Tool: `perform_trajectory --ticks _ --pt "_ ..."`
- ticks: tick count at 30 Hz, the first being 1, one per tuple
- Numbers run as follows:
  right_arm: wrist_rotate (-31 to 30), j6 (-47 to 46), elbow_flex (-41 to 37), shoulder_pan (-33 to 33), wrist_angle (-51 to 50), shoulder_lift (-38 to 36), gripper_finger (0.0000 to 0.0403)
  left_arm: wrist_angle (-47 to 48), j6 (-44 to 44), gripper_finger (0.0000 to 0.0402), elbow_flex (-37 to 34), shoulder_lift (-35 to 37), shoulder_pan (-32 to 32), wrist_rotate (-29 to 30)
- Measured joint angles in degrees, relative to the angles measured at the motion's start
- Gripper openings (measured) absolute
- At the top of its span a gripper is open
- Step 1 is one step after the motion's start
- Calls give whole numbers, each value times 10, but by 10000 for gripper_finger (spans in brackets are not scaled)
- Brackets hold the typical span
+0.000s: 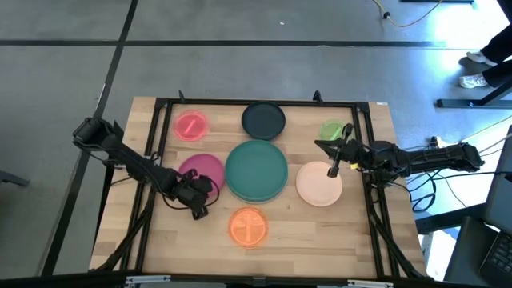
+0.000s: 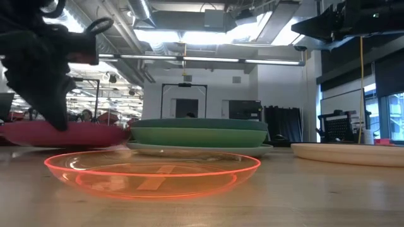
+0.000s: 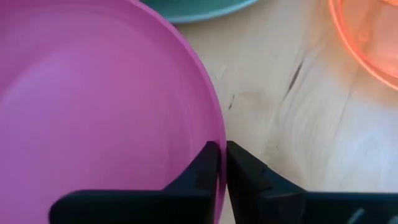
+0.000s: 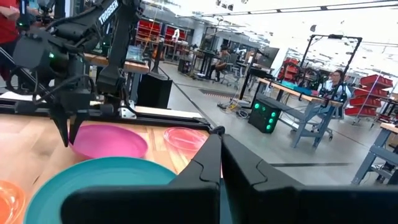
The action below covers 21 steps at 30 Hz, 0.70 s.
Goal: Stack plastic plates
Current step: Stack the pink plate on the dark green plate
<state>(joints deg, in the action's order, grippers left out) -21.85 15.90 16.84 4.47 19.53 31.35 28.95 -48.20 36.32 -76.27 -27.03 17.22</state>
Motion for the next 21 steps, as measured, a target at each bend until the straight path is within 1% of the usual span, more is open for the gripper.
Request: perform_trajectory --ticks 4,12,21 --pt "0 0 0 0 0 0 7 17 9 8 23 0 0 10" --pt "0 0 0 0 0 0 7 29 37 7 61 0 0 24" --pt "0 0 0 0 0 0 7 112 21 7 100 1 0 31"
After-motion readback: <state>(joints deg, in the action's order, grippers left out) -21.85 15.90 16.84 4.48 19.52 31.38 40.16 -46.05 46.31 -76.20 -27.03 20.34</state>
